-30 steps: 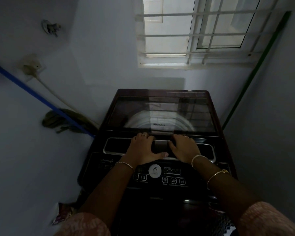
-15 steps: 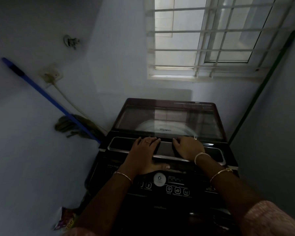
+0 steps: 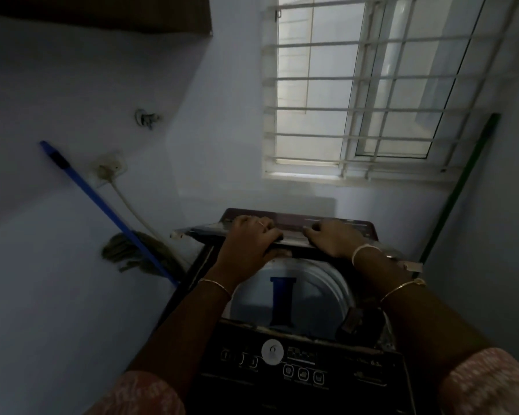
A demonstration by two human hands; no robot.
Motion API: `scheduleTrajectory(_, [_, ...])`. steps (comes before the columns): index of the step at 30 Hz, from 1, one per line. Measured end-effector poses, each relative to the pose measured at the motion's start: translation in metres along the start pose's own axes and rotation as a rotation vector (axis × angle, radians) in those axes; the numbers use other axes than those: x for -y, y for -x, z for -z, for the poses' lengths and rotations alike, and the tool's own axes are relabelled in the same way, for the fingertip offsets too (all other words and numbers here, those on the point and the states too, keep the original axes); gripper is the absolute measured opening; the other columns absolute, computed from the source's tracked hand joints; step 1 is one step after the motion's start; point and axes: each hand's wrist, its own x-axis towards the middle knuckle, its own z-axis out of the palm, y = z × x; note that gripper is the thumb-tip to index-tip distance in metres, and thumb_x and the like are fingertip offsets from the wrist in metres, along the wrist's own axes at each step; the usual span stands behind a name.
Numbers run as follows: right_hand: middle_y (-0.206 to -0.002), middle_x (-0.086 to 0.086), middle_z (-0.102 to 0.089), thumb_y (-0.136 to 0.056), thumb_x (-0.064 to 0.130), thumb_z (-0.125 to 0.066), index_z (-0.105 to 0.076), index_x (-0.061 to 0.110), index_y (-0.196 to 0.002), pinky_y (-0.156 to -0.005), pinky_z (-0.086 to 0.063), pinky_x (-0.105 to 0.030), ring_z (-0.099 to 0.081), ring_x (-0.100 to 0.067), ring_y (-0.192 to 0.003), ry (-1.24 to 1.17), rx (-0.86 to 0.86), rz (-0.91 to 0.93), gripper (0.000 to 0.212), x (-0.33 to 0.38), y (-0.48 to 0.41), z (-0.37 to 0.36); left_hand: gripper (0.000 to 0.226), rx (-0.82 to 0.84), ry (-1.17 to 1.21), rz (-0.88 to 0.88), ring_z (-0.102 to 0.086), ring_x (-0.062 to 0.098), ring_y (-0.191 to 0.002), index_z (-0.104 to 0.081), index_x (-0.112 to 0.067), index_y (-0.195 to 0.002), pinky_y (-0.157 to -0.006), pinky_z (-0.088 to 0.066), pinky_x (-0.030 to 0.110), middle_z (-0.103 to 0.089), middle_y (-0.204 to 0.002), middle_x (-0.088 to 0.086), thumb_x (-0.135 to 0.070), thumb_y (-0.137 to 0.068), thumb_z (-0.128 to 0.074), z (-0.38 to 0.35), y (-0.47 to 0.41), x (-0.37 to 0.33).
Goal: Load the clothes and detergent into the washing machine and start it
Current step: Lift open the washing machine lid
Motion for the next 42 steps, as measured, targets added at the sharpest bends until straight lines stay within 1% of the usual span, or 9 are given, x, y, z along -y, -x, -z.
scheduleTrajectory(5, [-0.092,-0.005,-0.065,-0.098,0.039,-0.036,-0.062,0.015,-0.089,-0.064,-0.038,-0.028,-0.060,-0.024,-0.082,0.133,-0.477,0.198,0.036,0.015,0.003,0.026,0.026,-0.139,0.009,0.203,-0.062,0.021,-0.083,-0.071,-0.022,-0.090,-0.076,-0.044,0.036,-0.067,-0.093,-0.002,-0.046,-0.083,-0.063,0.011,-0.043,-0.003])
scheduleTrajectory(8, [-0.089,-0.004,-0.065,-0.097,0.029,-0.040,-0.061,0.015,-0.092,-0.062,-0.038,-0.030,-0.059,-0.024,-0.079,0.202,-0.672,0.283,0.026,0.020,-0.007,0.026,0.032,-0.204,0.033,0.264,-0.062,0.023,-0.085,-0.069,-0.020,-0.096,-0.072,-0.048,0.036,-0.067,-0.096,0.000,-0.043,-0.086,-0.050,0.016,-0.068,-0.005])
scheduleTrajectory(10, [-0.093,-0.004,-0.066,-0.092,0.023,-0.045,-0.062,0.017,-0.100,-0.068,-0.040,-0.031,-0.060,-0.024,-0.082,0.238,-0.715,0.314,0.019,0.018,-0.016,0.025,0.022,-0.235,0.034,0.273,-0.062,0.024,-0.084,-0.068,-0.019,-0.097,-0.068,-0.048,0.036,-0.067,-0.095,0.000,-0.036,-0.086,-0.057,0.014,-0.082,-0.002])
scheduleTrajectory(15, [-0.132,-0.007,-0.053,-0.084,0.022,-0.053,-0.045,0.015,-0.135,-0.107,-0.025,-0.043,-0.048,-0.027,-0.123,0.317,-0.756,0.228,0.052,0.010,-0.041,0.023,0.013,-0.270,-0.081,0.232,-0.060,0.022,-0.071,-0.064,-0.019,-0.081,-0.057,-0.042,0.031,-0.062,-0.078,-0.001,-0.030,-0.082,-0.070,0.011,-0.120,0.011])
scheduleTrajectory(19, [-0.153,-0.010,-0.030,-0.079,0.024,-0.058,-0.024,0.011,-0.149,-0.115,-0.016,-0.049,-0.024,-0.028,-0.143,0.355,-0.718,0.129,0.079,0.009,-0.064,0.027,0.012,-0.283,-0.059,0.272,-0.060,0.021,-0.071,-0.064,-0.016,-0.080,-0.054,-0.043,0.031,-0.062,-0.078,0.000,-0.025,-0.083,-0.071,-0.001,-0.156,0.023])
scheduleTrajectory(23, [-0.154,-0.010,-0.026,-0.075,0.028,-0.063,-0.020,0.011,-0.149,-0.116,-0.017,-0.052,-0.020,-0.030,-0.145,0.387,-0.675,0.080,0.088,0.008,-0.097,0.041,0.009,-0.243,0.011,0.296,-0.064,0.020,-0.073,-0.069,-0.015,-0.088,-0.053,-0.048,0.030,-0.065,-0.082,0.001,-0.016,-0.080,-0.072,-0.014,-0.183,0.037])
scheduleTrajectory(29, [-0.155,-0.013,-0.024,-0.079,0.033,-0.064,-0.019,0.009,-0.149,-0.118,-0.011,-0.052,-0.014,-0.031,-0.146,0.414,-0.632,0.031,0.086,0.005,-0.145,0.062,0.047,-0.145,0.142,0.295,-0.061,0.023,-0.113,-0.058,-0.011,-0.128,-0.086,-0.052,0.035,-0.062,-0.126,0.007,-0.004,-0.082,-0.064,-0.032,-0.210,0.055])
scheduleTrajectory(35, [-0.159,-0.010,-0.011,-0.085,0.039,-0.057,-0.008,0.012,-0.151,-0.118,-0.005,-0.048,-0.003,-0.028,-0.148,0.392,-0.589,0.020,0.087,-0.005,-0.187,0.074,0.065,-0.040,0.175,0.242,-0.023,0.021,-0.145,-0.028,-0.014,-0.150,-0.118,-0.024,0.038,-0.027,-0.156,0.004,-0.014,-0.090,-0.055,-0.065,-0.227,0.076])
scheduleTrajectory(42, [-0.157,-0.009,-0.016,-0.083,0.047,-0.055,-0.010,0.015,-0.151,-0.118,-0.009,-0.048,-0.009,-0.027,-0.147,0.363,-0.558,0.011,0.087,-0.020,-0.230,0.080,0.077,0.045,0.138,0.236,-0.005,0.019,-0.149,-0.013,-0.017,-0.153,-0.121,-0.008,0.044,-0.012,-0.161,0.002,-0.023,-0.090,-0.056,-0.104,-0.251,0.093])
